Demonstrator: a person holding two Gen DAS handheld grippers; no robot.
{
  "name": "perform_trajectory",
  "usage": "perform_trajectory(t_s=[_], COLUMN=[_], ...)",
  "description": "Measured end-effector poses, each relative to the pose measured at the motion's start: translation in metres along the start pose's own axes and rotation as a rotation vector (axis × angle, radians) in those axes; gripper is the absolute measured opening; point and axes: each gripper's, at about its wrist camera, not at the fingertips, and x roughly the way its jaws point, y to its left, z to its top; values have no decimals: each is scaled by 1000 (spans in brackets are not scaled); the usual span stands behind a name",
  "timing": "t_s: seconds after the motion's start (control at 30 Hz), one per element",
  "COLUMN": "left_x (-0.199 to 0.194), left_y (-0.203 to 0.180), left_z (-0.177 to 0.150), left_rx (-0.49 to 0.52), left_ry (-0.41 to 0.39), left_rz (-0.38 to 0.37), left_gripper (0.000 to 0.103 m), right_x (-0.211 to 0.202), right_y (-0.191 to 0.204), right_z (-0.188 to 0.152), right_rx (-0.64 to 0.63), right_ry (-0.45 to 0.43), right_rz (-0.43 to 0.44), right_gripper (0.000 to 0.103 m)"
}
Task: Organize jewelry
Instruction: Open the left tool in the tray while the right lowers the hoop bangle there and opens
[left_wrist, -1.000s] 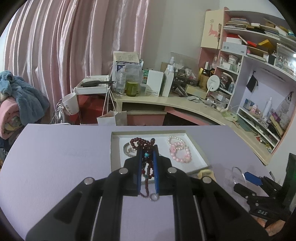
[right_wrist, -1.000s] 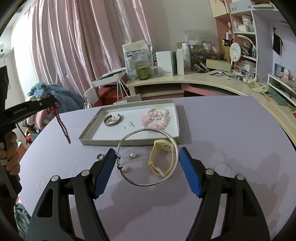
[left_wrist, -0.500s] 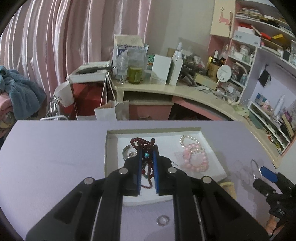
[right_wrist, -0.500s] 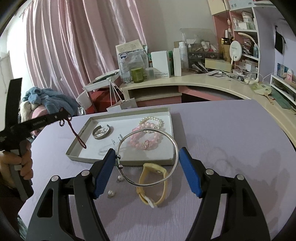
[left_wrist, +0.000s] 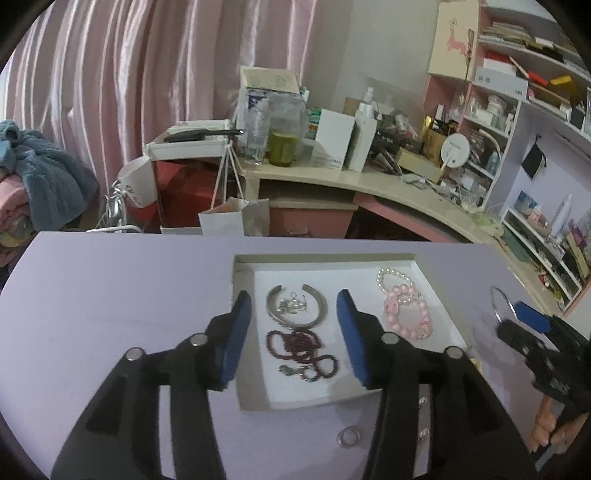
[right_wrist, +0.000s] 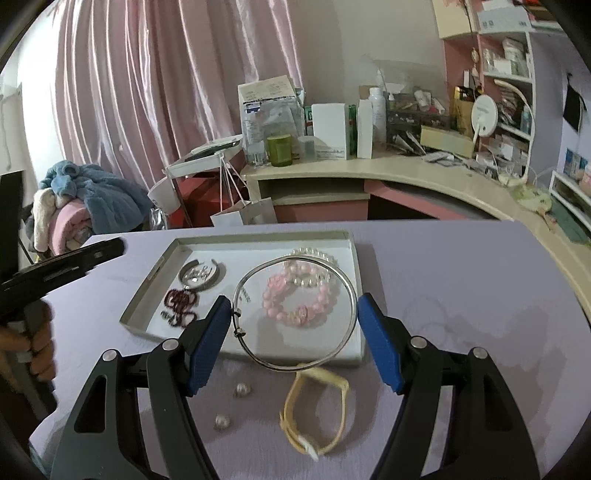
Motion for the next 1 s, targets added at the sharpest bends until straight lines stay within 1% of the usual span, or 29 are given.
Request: perform_trajectory(t_s=[0.07,0.17,0.27,0.33,0.4,0.5,0.53,0.57,0.6,0.63,0.7,0.87,1.0], left_x=[-11,-24,-34,-38,-41,-41,-41,-41,-42,-42,-42,-42,-50], left_y=[6,15,21,26,30,33,34,35,36,37,39,39,36], left_z=[-1,-2,-4,-6,-7,-8,-9,-10,-11,-13,-15,-22,-29], left_rx=[-11,-28,-41,-47,-52,-57,-61,-63,-65,-64,-66,-87,-77], left_ry=[-20,-41,-53,-55,-56,-54,-52,-50,-50,-50,-50,-39,-41], left_rz=[5,4,4,7,13,20,22,22,22,24,28,12,5], left_gripper=[61,67,69,69,69,70,70,70,70,70,70,70,71], right_x=[14,43,75,91,102,112,113,113,109,103,95,61,34], right_y=[4,9,14,18,19,16,14,12,8,5,1,-17,-20], right_z=[8,16,18,19,23,34,36,36,35,32,28,11,3], right_rx=[-9,-14,-17,-22,-19,-4,3,12,27,39,49,99,108], right_ry=[16,76,160,194,200,163,166,170,166,155,146,115,83], right_rz=[-10,-13,-8,-27,-45,-38,-53,-49,-30,-13,-9,19,28], right_gripper=[72,72,72,72,72,73,76,82,84,84,84,83,81])
